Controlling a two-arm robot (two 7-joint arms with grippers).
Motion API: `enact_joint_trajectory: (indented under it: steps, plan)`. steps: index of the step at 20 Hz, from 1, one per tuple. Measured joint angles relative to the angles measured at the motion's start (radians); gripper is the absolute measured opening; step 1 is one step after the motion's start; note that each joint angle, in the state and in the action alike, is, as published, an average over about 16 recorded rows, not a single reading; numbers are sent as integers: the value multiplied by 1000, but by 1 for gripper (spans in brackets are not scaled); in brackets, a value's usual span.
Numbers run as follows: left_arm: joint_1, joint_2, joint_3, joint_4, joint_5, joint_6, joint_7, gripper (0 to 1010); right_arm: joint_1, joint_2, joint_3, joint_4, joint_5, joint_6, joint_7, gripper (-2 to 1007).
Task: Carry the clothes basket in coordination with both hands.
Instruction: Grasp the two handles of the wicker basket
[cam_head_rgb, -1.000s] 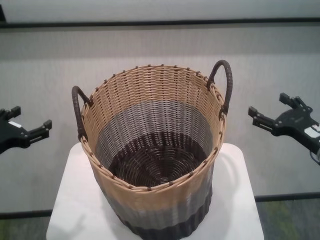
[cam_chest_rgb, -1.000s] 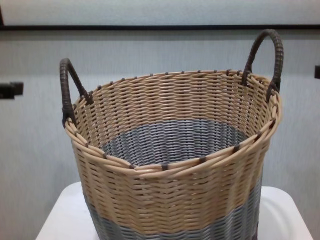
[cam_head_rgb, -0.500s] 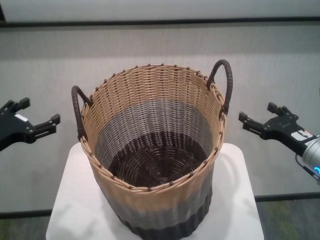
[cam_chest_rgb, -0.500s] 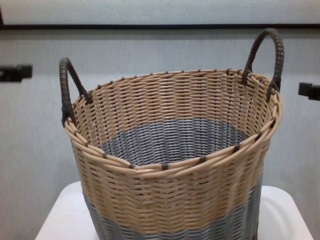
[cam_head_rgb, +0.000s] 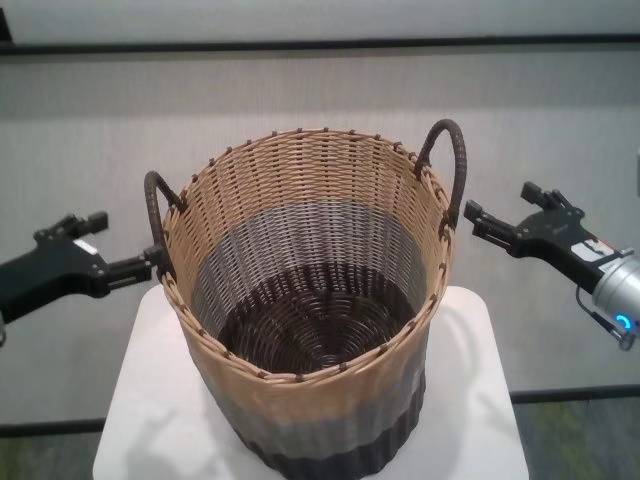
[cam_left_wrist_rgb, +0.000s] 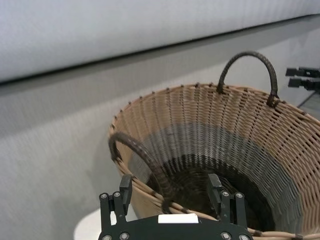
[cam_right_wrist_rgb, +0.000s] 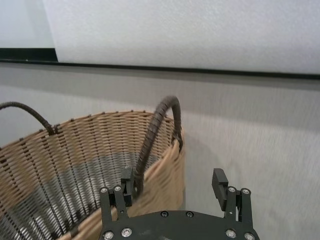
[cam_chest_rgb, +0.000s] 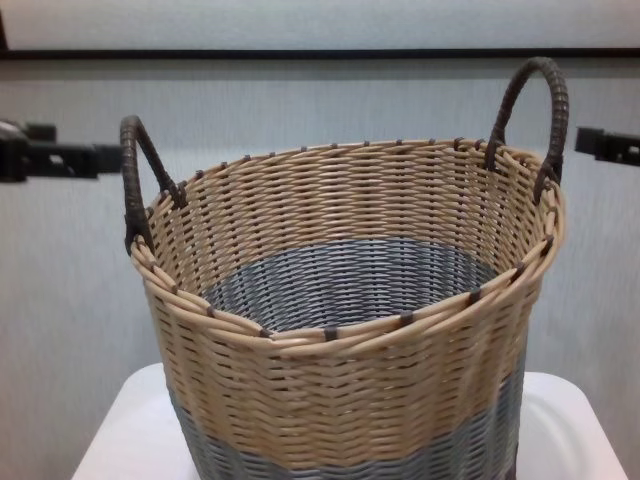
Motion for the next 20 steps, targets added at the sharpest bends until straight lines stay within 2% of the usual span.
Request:
enact_joint_trajectory:
  steps: [4,8,20]
  plan:
    - [-25,-14,26,27,-2,20,-1,1000,18,-19,-3,9,-11,-3,11,1003]
    - [-47,-30,48,60,4,24,2,1000,37,-38,-10,22,-27,-2,19,1003]
    - [-113,-86,86,152,31,-10,-9,1000,83,-87,-26,68,-67,4,34,1003]
